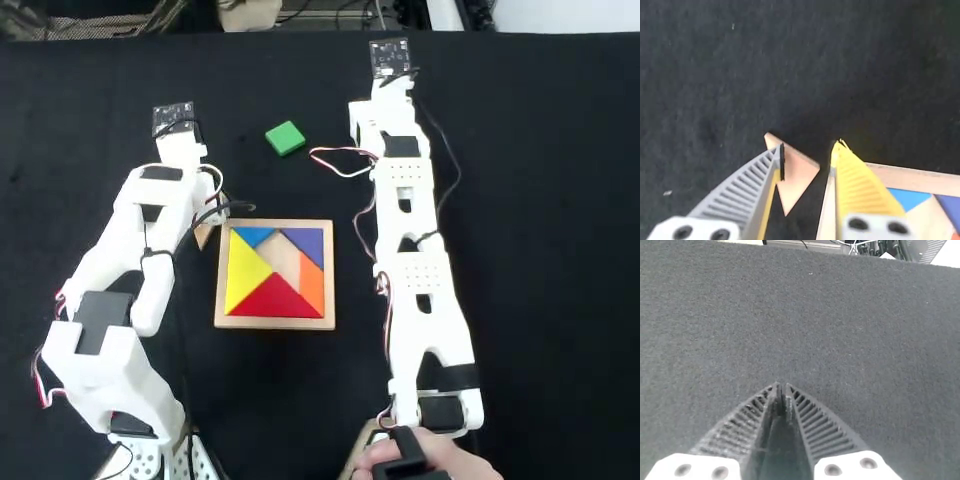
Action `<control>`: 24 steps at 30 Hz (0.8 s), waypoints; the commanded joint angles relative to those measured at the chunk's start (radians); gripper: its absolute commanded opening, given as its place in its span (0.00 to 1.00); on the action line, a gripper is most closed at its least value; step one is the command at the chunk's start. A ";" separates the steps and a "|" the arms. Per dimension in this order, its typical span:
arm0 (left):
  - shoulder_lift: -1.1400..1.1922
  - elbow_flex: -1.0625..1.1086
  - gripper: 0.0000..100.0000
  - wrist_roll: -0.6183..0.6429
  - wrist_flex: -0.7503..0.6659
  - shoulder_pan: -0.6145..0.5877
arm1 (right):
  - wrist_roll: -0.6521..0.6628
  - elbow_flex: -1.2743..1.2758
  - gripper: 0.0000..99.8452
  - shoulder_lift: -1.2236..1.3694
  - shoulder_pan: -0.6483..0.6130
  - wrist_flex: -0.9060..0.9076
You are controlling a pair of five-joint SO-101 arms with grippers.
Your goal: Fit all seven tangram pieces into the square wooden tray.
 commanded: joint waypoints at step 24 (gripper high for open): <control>0.100 -0.157 0.17 -0.003 0.199 -0.142 | 0.003 -0.053 0.01 -0.061 0.009 -0.021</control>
